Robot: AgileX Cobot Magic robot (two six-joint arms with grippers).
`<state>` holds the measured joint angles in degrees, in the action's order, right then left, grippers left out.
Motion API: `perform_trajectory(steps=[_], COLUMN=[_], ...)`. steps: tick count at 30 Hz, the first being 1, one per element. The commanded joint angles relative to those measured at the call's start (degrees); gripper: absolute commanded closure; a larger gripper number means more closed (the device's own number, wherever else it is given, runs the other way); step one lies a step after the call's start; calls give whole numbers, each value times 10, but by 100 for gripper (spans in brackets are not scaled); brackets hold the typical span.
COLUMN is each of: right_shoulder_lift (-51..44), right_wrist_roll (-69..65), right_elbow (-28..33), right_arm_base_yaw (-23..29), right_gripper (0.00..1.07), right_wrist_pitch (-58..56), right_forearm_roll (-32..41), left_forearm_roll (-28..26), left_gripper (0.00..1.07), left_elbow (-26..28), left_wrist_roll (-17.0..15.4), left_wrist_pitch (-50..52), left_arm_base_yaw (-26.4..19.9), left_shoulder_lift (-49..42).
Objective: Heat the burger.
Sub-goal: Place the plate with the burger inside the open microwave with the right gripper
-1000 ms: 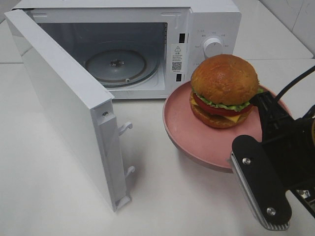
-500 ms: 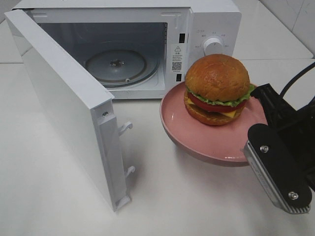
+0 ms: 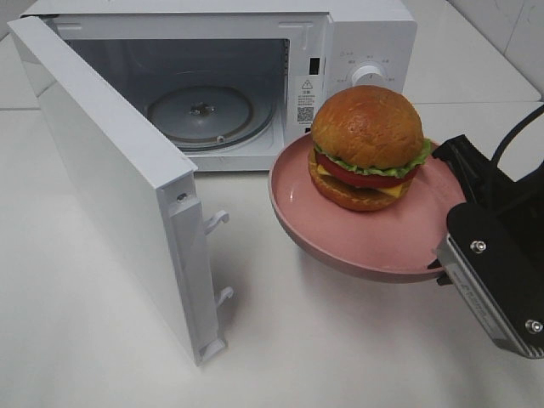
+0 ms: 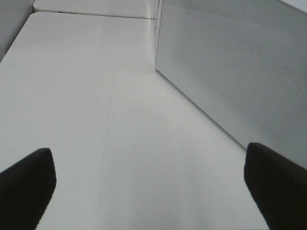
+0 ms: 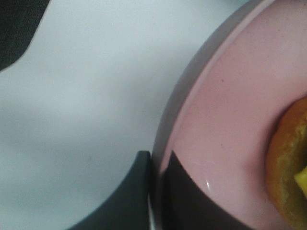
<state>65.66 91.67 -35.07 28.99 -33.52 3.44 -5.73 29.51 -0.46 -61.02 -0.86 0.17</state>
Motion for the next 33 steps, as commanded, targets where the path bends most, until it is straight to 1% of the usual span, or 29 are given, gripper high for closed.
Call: perform_trajectory(steps=[1,15,16,17,18,19,23,33], right_shoulder_lift=[-10,-10,-10,-10,-10,-6,5,52], right_wrist_roll=[10,14,14,14,14,8,1,2], right_elbow=[-10,-10,-10,-10,-10,-10,-10,-52], right_arm_base_yaw=[-1,-1,6,23,23,35,38,39], right_gripper=[107,107,107,107,107,107,107,107], right_wrist_pitch=[27,60,61,62,62,68,76,83], right_forearm_roll=[-28,-28,-29,-40,-40,-53,-59,-47], left_forearm_roll=[-3,-3,-3,-3,-3,-3,-3,-3], left_gripper=[7,7,7,7,7,7,7,7], left_elbow=[0,0,0,0,0,0,0,0], left_wrist_roll=[-4,-4,-4,-4,-4,-4,-4,-4], left_wrist_pitch=[-1,-1,-1,-1,-1,-1,-1,-1], left_arm_base_yaw=[-1,-1,-1,-1,-1,-1,-1,-1], left_shoulder_lift=[-3,-3,-3,-3,-3,-3,-3,-3])
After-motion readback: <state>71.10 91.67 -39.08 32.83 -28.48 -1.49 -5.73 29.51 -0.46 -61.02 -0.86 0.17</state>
